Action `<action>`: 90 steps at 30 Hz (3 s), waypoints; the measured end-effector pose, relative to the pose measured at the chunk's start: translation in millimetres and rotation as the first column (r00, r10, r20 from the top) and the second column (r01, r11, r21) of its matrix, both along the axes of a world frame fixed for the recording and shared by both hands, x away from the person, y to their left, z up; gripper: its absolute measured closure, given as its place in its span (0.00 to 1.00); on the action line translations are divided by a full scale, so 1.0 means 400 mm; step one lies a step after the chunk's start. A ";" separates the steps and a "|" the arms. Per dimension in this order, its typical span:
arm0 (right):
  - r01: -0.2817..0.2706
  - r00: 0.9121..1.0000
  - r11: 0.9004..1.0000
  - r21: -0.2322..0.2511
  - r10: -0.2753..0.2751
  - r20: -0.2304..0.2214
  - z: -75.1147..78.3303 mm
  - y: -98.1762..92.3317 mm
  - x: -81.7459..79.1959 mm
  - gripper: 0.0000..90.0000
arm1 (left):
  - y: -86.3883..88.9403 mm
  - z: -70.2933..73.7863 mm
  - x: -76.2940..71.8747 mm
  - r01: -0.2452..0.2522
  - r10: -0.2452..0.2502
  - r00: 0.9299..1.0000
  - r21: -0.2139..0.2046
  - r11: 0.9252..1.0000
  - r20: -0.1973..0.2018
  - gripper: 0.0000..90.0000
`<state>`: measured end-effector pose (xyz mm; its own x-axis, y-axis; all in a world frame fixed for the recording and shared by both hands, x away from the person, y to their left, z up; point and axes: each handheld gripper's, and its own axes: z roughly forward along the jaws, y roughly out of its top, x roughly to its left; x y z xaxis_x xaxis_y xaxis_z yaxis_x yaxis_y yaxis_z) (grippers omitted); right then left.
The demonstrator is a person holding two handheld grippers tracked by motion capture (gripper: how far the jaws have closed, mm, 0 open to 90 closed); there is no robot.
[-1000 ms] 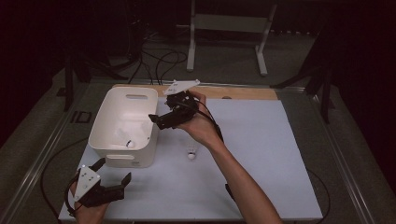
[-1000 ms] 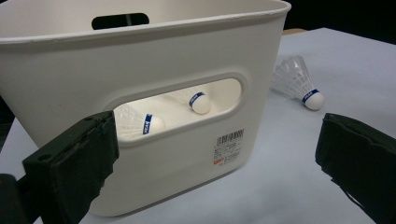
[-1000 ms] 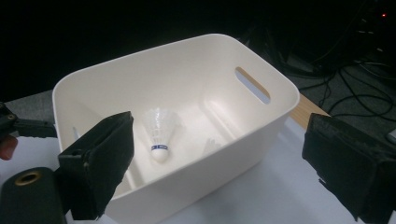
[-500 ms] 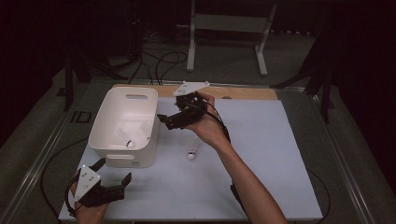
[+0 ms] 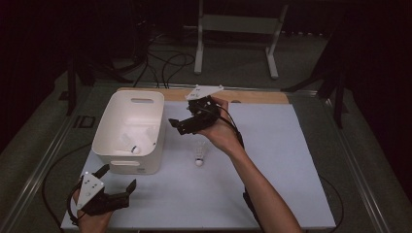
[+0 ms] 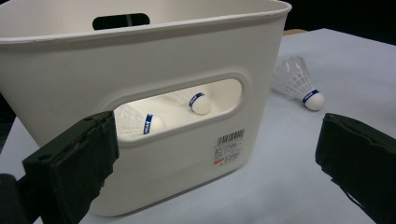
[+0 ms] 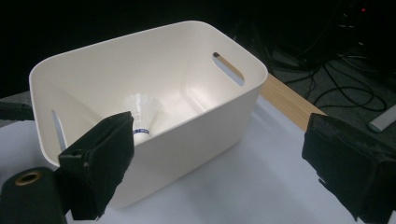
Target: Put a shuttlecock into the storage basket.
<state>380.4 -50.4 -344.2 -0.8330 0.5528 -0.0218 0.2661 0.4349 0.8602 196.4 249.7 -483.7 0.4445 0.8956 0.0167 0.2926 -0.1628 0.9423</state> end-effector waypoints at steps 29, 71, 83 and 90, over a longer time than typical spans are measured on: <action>0.049 0.999 0.999 -0.004 -0.049 -0.012 -0.028 -0.066 0.011 0.10 | 0.002 0.000 -0.001 -0.002 0.002 1.000 -0.003 1.000 0.001 0.00; 0.099 0.994 0.995 0.000 -0.099 -0.044 -0.065 -0.130 0.015 0.10 | 0.001 0.000 -0.001 -0.003 0.003 1.000 -0.003 1.000 0.000 0.00; 0.109 0.992 0.994 -0.003 -0.109 -0.057 -0.086 -0.143 0.014 0.10 | 0.002 0.000 -0.001 -0.004 0.004 1.000 -0.002 1.000 0.001 0.00; 0.108 0.992 0.994 -0.003 -0.108 -0.062 -0.093 -0.146 0.012 0.10 | 0.002 0.001 -0.001 -0.005 0.005 1.000 -0.003 1.000 0.002 0.00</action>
